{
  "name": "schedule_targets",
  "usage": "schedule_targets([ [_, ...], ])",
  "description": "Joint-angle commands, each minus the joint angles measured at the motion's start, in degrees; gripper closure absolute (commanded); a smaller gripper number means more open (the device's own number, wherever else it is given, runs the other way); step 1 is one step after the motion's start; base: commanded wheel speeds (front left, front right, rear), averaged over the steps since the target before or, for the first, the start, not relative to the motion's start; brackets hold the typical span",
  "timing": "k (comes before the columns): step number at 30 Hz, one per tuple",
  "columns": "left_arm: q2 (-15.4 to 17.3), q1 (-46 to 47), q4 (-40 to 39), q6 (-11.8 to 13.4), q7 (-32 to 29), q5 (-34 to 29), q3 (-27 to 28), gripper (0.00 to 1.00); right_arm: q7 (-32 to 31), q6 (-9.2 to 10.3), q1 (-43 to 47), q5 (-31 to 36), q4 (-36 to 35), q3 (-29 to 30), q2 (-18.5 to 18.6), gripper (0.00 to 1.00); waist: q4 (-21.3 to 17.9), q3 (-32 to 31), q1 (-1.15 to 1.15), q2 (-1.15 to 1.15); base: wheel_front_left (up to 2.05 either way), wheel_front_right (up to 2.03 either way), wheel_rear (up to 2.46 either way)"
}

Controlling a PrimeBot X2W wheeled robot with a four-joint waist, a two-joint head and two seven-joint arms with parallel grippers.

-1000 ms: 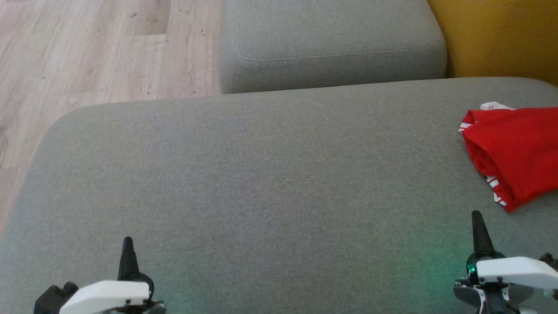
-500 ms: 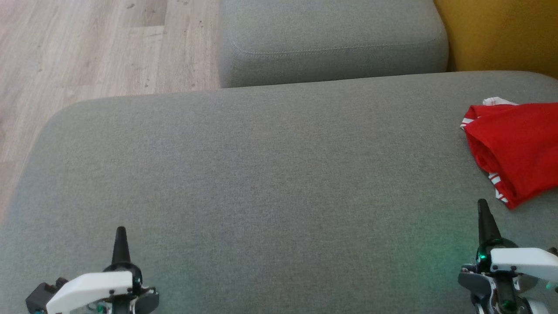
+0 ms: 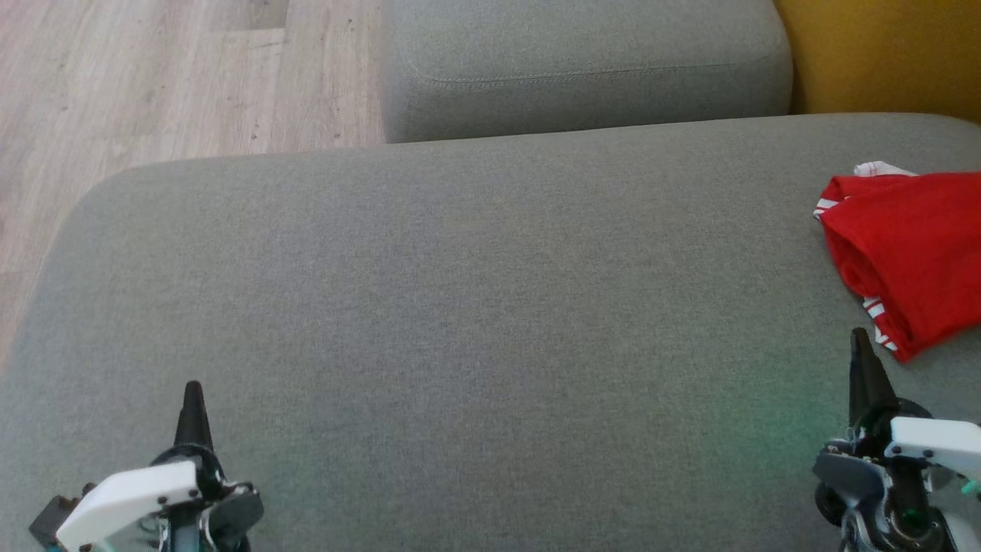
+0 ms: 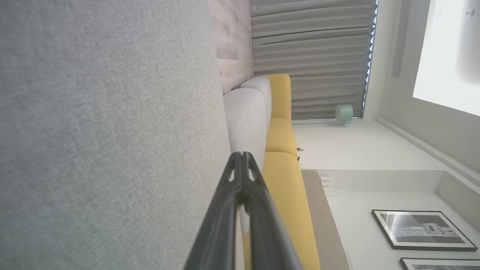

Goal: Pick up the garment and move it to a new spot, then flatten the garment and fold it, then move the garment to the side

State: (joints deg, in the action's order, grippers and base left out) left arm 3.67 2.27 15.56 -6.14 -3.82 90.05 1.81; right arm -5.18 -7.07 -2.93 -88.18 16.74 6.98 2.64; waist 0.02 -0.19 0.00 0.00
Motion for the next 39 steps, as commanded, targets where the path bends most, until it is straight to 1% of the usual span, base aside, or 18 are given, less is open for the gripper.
schedule_targets([
  [1,0.6,3.4,-1.6,-0.9,-0.6,1.8,2.2,1.00,-0.8,-0.41,-2.9,-2.0,-2.5,-0.7,0.2,1.00,0.0,0.1,0.00,0.00,0.00,0.00,0.00],
  [5,0.6,3.8,-1.6,-1.4,-1.1,3.7,2.8,1.00,-1.3,-0.42,-3.3,-4.0,-2.7,-0.4,0.2,1.00,0.0,0.4,0.00,0.00,0.00,0.00,0.00],
  [39,0.1,3.8,-1.6,-1.4,-1.7,3.1,3.5,1.00,-1.3,-0.42,-3.3,-4.0,-2.7,-0.5,0.2,1.00,0.0,0.4,0.00,0.00,0.00,0.00,0.00],
])
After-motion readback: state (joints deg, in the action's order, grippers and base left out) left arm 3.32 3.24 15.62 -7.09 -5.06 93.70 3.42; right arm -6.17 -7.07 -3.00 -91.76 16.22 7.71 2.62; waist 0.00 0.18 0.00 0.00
